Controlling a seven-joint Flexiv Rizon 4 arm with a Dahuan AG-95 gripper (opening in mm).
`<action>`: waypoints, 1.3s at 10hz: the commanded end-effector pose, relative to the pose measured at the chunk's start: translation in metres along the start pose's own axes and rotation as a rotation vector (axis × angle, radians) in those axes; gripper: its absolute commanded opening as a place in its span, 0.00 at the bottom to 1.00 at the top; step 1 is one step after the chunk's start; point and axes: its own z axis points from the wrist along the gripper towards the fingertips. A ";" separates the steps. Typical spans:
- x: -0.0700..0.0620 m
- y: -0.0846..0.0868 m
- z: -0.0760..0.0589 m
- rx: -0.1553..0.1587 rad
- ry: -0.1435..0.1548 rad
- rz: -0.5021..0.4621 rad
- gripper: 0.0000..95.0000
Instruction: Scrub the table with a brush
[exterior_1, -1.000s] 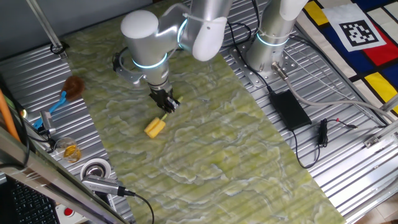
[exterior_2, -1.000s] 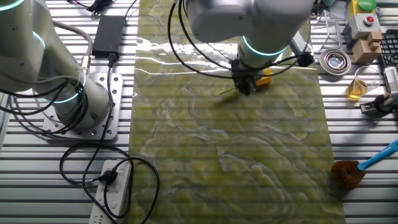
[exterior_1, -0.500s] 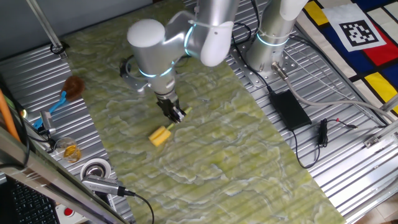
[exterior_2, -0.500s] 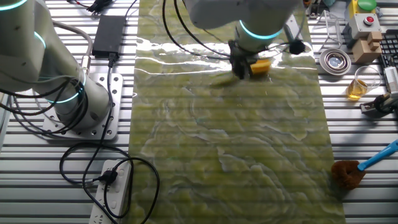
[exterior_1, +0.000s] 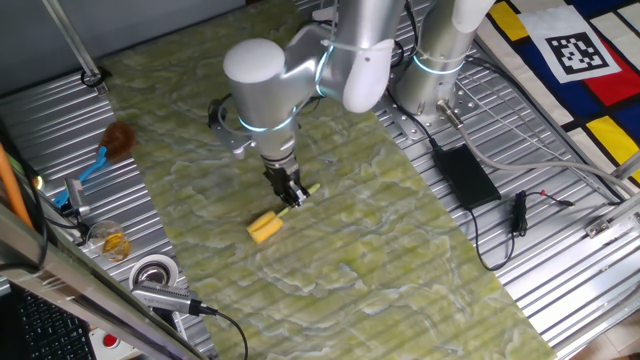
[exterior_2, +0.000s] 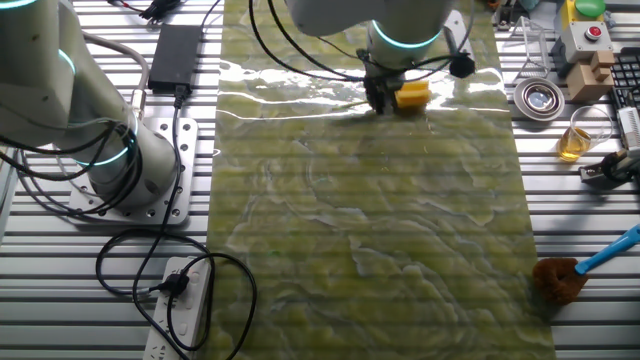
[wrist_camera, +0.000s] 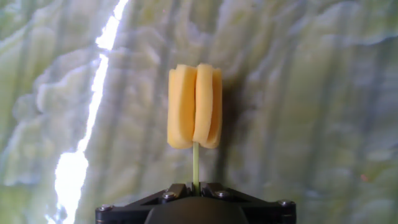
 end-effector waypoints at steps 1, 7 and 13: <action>-0.001 -0.019 -0.002 0.009 0.002 -0.104 0.00; 0.007 -0.077 -0.013 0.017 0.010 -0.264 0.00; 0.042 -0.107 -0.015 0.014 0.017 -0.345 0.00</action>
